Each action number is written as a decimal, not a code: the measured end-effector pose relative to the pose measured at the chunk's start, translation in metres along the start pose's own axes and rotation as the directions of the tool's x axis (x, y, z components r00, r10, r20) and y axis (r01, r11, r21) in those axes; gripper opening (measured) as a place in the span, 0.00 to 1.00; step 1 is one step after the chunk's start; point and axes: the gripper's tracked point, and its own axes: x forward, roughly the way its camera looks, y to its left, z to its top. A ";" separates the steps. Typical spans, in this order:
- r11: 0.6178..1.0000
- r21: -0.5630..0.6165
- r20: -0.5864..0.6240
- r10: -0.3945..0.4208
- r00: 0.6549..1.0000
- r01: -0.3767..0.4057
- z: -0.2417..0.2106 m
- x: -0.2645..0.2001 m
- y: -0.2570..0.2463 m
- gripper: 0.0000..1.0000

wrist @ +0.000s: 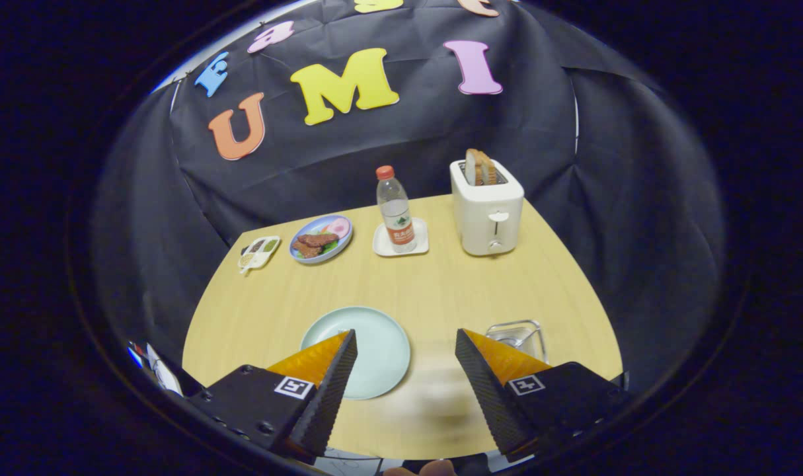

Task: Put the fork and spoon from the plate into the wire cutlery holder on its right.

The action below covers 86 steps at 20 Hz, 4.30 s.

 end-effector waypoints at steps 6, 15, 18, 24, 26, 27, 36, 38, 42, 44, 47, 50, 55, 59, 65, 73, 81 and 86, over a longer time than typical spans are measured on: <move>0.999 -0.032 -0.058 0.000 0.998 -0.002 -0.052 0.042 0.067 0.91; 0.993 -0.110 -0.143 -0.053 0.988 0.037 -0.109 0.095 0.103 0.91; 0.992 -0.114 -0.184 -0.075 0.980 0.055 -0.123 0.111 0.102 0.89; 0.987 -0.144 -0.234 -0.108 0.966 0.075 -0.141 0.125 0.096 0.45; 0.986 -0.145 -0.246 -0.120 0.962 0.086 -0.144 0.127 0.091 0.29; 0.986 -0.144 -0.259 -0.119 0.958 0.083 -0.146 0.127 0.091 0.19; 0.989 -0.129 -0.274 -0.105 0.956 0.072 -0.096 0.084 0.052 0.00; 0.989 -0.136 -0.272 -0.091 0.958 0.055 -0.068 0.062 0.032 0.00; 0.990 -0.130 -0.279 -0.098 0.955 0.063 -0.016 0.017 -0.025 0.00; 0.989 -0.123 -0.300 -0.113 0.947 0.079 -0.001 -0.004 -0.057 0.00; 0.989 -0.121 -0.386 -0.128 0.914 0.088 -0.001 -0.028 -0.106 0.00; 0.989 -0.115 -0.483 -0.140 0.864 0.096 -0.007 -0.048 -0.144 0.00; 0.992 -0.098 -0.620 -0.125 0.774 0.082 -0.025 -0.057 -0.171 0.01; 0.997 -0.049 -0.693 -0.078 0.717 0.061 -0.035 -0.054 -0.166 0.01; 0.998 -0.040 -0.724 -0.060 0.688 0.046 -0.035 -0.039 -0.153 0.01; 0.996 0.070 -0.705 0.008 0.710 0.058 -0.032 -0.018 -0.136 0.29; 1.000 0.003 -0.398 0.015 0.917 -0.015 0.035 -0.018 -0.114 0.81; 0.998 -0.044 -0.001 0.033 0.999 -0.033 0.120 -0.049 -0.090 0.90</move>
